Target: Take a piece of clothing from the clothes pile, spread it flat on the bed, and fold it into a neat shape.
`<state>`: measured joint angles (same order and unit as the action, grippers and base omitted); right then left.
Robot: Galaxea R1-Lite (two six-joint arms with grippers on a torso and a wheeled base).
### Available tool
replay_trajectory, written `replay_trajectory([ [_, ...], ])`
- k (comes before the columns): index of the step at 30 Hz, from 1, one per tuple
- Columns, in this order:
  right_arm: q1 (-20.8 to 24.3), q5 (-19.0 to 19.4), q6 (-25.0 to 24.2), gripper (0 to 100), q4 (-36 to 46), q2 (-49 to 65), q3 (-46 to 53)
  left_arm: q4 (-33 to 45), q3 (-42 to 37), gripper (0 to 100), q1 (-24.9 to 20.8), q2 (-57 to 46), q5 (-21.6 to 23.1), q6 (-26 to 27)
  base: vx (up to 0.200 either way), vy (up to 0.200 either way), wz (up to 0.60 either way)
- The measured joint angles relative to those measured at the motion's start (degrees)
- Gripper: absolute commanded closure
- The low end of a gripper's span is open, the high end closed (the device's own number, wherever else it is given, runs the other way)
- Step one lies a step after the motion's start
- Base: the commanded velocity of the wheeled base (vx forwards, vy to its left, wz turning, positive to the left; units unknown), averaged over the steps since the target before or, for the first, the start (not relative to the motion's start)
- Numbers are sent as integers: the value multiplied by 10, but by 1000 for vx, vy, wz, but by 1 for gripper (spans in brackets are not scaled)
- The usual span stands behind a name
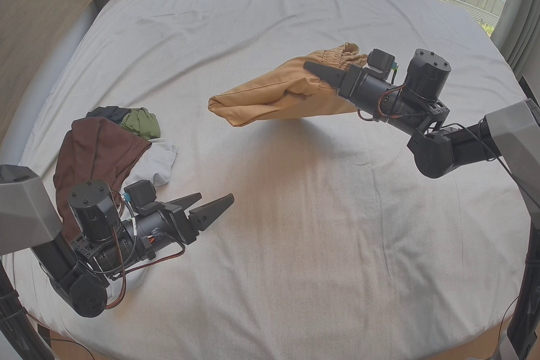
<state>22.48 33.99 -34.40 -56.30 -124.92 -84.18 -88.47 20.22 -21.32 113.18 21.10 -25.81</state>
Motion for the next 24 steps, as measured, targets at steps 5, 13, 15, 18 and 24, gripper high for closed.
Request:
replay_trajectory([
  [5,-1,0,0,100,10,-18,-31,0,0,0,0,0,0,0,0,0,0],
  [13,-17,0,-1,100,10,-26,-44,0,0,0,0,1,0,-1,0,0,0],
  [15,-19,0,-6,100,11,-26,-51,0,0,0,0,2,0,-1,0,0,0],
  [18,-21,0,-16,100,12,-26,-68,0,0,0,0,2,0,-1,0,0,0],
  [24,-19,0,-19,100,28,-27,-100,0,0,0,0,4,0,-2,0,0,0],
])
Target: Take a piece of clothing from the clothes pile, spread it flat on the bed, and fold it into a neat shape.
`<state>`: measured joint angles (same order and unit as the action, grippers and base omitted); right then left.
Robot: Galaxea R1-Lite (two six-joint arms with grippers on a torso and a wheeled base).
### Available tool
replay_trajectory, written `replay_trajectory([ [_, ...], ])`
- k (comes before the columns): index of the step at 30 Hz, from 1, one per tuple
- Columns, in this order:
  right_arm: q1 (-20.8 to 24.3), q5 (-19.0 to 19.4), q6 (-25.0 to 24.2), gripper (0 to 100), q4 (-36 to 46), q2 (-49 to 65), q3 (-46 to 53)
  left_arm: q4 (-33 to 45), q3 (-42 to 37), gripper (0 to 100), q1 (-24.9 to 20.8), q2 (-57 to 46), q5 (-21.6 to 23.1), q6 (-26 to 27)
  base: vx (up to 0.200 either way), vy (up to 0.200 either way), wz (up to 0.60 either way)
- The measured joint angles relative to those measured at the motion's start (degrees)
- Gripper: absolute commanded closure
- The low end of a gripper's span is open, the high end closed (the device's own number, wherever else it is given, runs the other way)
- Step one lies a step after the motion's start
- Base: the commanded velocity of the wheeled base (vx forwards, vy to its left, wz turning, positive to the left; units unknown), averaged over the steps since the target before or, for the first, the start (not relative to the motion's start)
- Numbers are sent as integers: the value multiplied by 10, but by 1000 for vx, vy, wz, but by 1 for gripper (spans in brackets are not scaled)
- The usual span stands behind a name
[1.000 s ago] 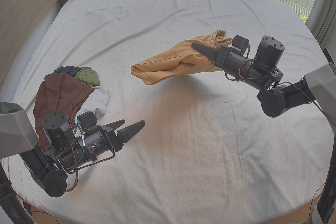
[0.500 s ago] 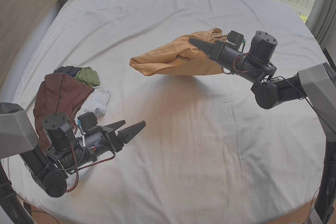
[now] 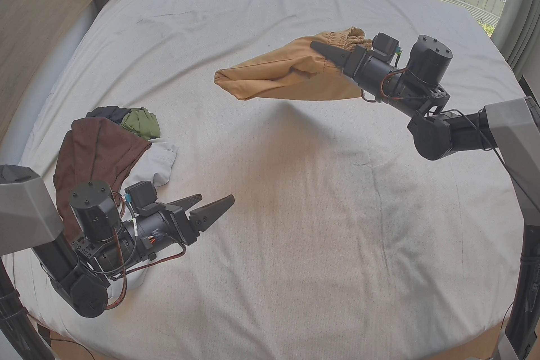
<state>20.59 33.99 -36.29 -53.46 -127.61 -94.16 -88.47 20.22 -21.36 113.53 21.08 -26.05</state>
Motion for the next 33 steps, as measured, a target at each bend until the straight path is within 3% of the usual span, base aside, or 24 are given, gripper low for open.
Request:
replay_trajectory([
  [16,-2,-1,22,100,-23,-96,-63,0,-3,0,0,1,0,-2,0,0,0],
  [33,-12,0,64,100,-170,-128,191,0,-6,0,-1,0,0,-5,0,0,0],
])
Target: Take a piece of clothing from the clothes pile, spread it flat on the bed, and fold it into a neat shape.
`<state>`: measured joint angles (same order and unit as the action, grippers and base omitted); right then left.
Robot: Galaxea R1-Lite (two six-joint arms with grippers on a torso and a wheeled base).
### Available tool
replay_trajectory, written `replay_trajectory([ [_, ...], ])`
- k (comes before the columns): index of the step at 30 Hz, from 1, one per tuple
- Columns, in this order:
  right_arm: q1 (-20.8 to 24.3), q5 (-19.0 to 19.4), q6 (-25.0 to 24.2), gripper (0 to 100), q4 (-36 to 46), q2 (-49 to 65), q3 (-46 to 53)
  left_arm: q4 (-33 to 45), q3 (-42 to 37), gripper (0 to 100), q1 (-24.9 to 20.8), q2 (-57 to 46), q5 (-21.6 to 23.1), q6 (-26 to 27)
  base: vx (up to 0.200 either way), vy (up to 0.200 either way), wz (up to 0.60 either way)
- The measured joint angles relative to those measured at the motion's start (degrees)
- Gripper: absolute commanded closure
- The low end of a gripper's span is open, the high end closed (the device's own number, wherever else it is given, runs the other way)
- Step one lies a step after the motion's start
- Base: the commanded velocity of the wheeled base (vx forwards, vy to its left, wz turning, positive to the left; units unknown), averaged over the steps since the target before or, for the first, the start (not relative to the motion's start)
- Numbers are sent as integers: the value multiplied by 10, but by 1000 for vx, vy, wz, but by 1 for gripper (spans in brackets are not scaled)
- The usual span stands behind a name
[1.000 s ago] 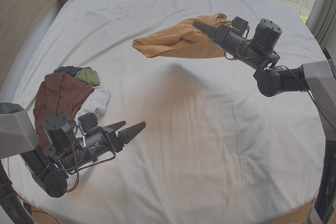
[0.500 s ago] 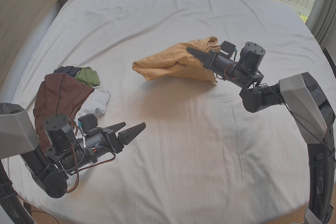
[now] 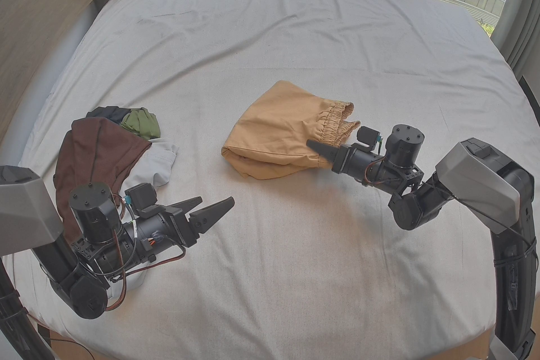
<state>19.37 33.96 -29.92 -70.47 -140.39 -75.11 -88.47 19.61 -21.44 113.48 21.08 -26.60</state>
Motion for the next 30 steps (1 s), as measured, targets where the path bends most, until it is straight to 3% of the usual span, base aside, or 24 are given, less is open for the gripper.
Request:
replay_trajectory([
  [8,8,-1,1,100,-66,-1,85,0,-1,0,-3,0,0,0,0,0,0],
  [20,12,-2,1,100,-87,-29,99,0,-1,0,-4,-1,0,0,0,0,0],
  [21,11,-2,1,0,-87,-30,99,0,-1,0,-4,-1,0,0,0,0,0],
  [30,-12,-7,-1,0,-88,-23,108,0,0,0,-4,-1,0,0,0,0,0],
])
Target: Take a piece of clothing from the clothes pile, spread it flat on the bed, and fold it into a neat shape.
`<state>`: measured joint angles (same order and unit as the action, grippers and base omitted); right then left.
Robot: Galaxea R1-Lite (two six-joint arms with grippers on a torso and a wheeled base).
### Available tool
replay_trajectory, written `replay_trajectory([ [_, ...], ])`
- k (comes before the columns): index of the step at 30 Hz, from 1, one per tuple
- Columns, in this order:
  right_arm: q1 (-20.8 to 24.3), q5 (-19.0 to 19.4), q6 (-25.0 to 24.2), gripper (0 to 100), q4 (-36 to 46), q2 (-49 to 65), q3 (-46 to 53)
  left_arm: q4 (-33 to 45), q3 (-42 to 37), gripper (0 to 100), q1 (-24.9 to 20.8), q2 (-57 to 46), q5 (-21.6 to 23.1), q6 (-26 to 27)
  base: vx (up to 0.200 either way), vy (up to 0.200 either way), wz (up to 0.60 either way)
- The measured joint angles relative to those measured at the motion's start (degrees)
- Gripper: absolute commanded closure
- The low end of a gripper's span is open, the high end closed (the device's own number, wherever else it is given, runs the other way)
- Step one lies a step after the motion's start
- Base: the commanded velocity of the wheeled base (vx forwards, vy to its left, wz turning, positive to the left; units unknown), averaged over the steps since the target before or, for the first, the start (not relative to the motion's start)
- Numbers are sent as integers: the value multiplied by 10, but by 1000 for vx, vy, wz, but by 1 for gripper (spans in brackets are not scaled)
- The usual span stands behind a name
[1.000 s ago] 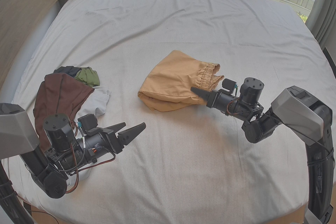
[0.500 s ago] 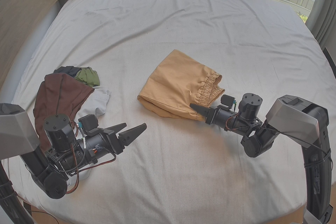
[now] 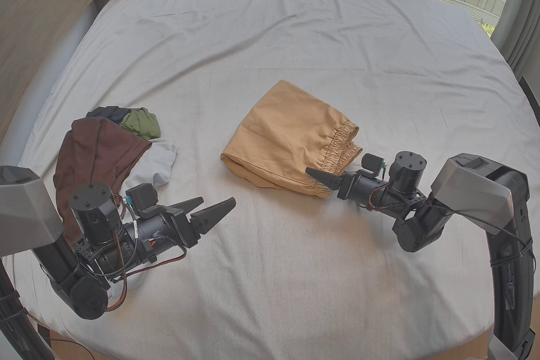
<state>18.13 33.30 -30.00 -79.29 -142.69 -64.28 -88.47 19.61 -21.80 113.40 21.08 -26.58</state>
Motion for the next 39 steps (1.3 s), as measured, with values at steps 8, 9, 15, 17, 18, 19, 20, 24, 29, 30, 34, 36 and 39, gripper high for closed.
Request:
replay_trajectory([
  [8,-69,-1,-2,0,1,34,40,0,1,0,-3,0,0,0,0,0,0],
  [9,-75,-1,-4,0,3,39,44,0,1,0,-4,0,0,0,0,0,0],
  [15,-92,-1,-36,0,7,56,47,0,1,0,-7,0,-1,0,0,0,0],
  [17,-93,-2,-47,0,6,57,34,0,0,0,-8,0,-1,0,0,0,0],
  [18,-92,-1,-52,0,6,57,27,0,0,0,-8,0,-1,0,0,0,0],
  [19,-91,-1,-60,0,6,57,18,0,0,0,-8,0,-1,0,0,0,0],
  [20,-90,-1,-67,0,8,57,11,0,0,0,-8,0,-1,0,0,0,0],
  [24,-87,-2,-89,0,18,54,-25,0,0,0,-7,0,-1,0,0,0,0],
  [29,-87,-3,-93,0,8,55,-61,0,0,0,-5,0,-1,0,0,0,0],
  [30,-87,-3,-93,0,5,57,-65,0,0,0,-5,0,-1,0,0,0,0],
  [34,-76,-3,-93,0,0,72,-72,0,1,0,-5,0,-1,0,0,0,0],
  [36,-63,-3,-93,0,0,80,-73,0,1,0,-5,0,-1,0,0,0,0],
  [39,-45,-3,-93,0,0,88,-72,0,1,0,-5,0,-1,0,0,0,0],
])
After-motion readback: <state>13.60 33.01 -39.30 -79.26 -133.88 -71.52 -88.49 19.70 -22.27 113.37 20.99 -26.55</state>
